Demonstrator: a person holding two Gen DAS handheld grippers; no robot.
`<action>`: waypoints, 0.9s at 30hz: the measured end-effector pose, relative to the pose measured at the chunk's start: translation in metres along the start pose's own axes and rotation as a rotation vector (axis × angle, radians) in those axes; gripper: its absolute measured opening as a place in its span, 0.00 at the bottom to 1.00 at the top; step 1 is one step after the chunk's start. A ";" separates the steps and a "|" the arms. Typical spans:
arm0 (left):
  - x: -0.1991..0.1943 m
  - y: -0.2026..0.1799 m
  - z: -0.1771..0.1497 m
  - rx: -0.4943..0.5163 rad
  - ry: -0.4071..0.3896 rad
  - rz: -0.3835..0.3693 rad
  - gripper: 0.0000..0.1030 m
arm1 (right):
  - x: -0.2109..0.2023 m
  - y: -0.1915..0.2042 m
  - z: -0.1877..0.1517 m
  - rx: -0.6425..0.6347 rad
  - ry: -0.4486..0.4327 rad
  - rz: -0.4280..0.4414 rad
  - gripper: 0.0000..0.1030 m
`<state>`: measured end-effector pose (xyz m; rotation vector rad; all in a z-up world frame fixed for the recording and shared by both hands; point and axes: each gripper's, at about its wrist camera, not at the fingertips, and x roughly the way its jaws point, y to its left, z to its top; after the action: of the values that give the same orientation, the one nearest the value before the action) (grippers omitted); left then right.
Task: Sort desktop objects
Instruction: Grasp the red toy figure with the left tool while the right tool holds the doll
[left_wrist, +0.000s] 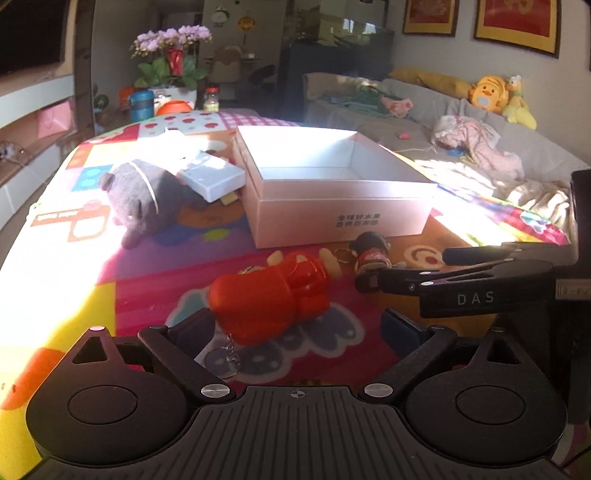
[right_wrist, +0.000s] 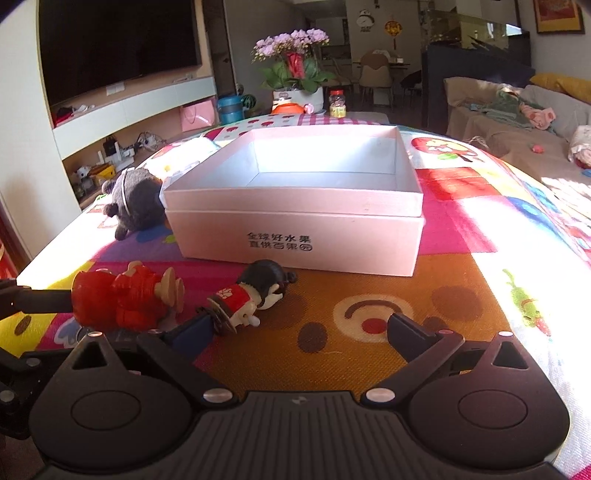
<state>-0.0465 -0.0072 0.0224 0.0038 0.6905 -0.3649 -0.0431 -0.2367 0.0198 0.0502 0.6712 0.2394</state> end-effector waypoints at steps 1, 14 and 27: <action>0.005 -0.002 0.003 -0.011 0.007 -0.001 0.97 | -0.003 -0.002 0.000 0.014 -0.015 -0.011 0.98; 0.027 -0.007 0.006 0.185 -0.036 0.071 0.96 | -0.025 0.000 0.009 -0.110 -0.092 -0.062 0.90; 0.006 0.007 -0.001 0.046 0.011 0.052 0.97 | 0.019 0.030 0.021 -0.203 0.073 0.005 0.41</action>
<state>-0.0407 -0.0029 0.0173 0.0673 0.6917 -0.3308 -0.0215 -0.2025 0.0286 -0.1521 0.7160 0.3144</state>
